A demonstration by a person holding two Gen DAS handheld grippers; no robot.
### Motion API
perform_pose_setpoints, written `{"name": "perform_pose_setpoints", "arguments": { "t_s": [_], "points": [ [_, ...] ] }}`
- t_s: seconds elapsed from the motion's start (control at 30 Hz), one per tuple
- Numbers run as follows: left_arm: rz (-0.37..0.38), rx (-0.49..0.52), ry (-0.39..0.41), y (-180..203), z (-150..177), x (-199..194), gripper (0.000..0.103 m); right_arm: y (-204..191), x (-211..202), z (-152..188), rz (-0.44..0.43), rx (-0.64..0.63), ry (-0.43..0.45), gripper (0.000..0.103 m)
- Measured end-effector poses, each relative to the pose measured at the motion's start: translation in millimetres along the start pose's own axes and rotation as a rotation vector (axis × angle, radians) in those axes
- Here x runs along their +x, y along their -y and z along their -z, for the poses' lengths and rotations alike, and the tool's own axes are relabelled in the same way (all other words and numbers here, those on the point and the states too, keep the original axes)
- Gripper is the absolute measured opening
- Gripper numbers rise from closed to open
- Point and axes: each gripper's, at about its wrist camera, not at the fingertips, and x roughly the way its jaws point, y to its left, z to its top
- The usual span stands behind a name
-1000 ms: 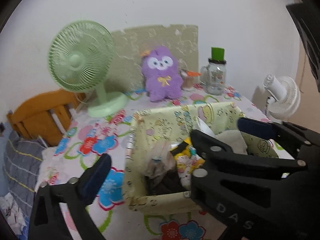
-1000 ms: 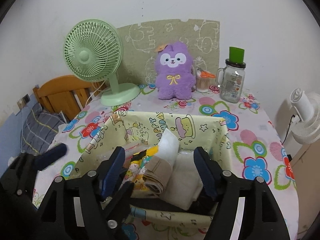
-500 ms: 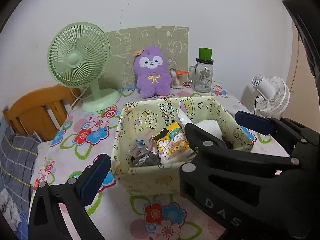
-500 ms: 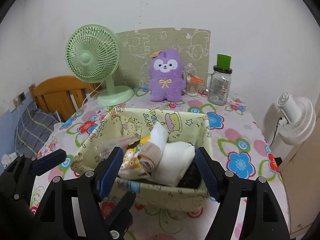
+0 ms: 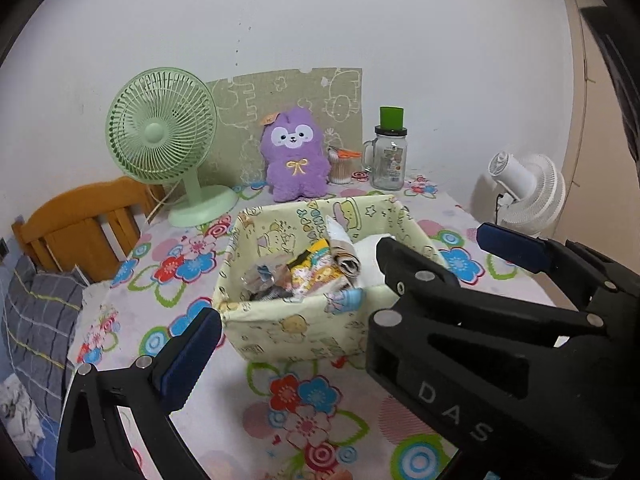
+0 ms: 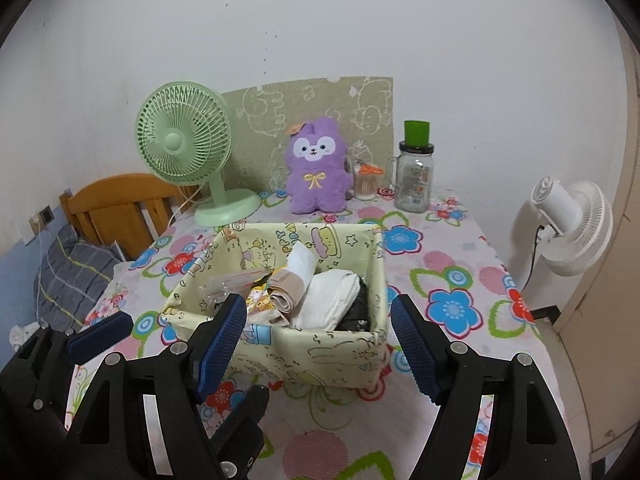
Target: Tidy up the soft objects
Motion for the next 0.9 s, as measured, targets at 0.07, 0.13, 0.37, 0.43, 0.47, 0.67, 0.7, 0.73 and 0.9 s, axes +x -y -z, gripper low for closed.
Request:
{"name": "perform_pose_setpoints", "arguments": {
  "t_s": [0.07, 0.13, 0.37, 0.43, 0.47, 0.67, 0.7, 0.73, 0.9],
  "points": [
    [0.01, -0.01, 0.001, 1, 1, -4, 0.102, 1, -8, 1, 0.005, -0.001, 0.009, 0.077],
    [0.016, -0.018, -0.003, 3, 3, -8, 0.101, 2, -13, 3, 0.004, 0.003, 0.015, 0.077],
    [0.038, -0.021, -0.007, 9, 9, -23, 0.1, 2, -29, 8, -0.001, 0.011, 0.029, 0.077],
    [0.032, -0.015, 0.008, 10, 11, -28, 0.099, 1, -34, 10, -0.005, 0.009, 0.034, 0.077],
    [0.027, -0.011, 0.014, 10, 12, -31, 0.099, 0, -36, 10, -0.01, 0.006, 0.036, 0.077],
    [0.016, -0.006, 0.005, 10, 14, -41, 0.093, -3, -46, 13, -0.028, -0.004, 0.043, 0.078],
    [0.014, -0.01, 0.009, 10, 14, -43, 0.093, -4, -49, 14, -0.023, -0.01, 0.043, 0.078],
    [0.008, -0.021, 0.012, 8, 15, -46, 0.093, -4, -51, 15, -0.02, -0.013, 0.042, 0.079],
    [0.005, -0.067, 0.017, -2, 17, -53, 0.092, 1, -66, 17, 0.001, -0.003, 0.06, 0.081]
  ]
}}
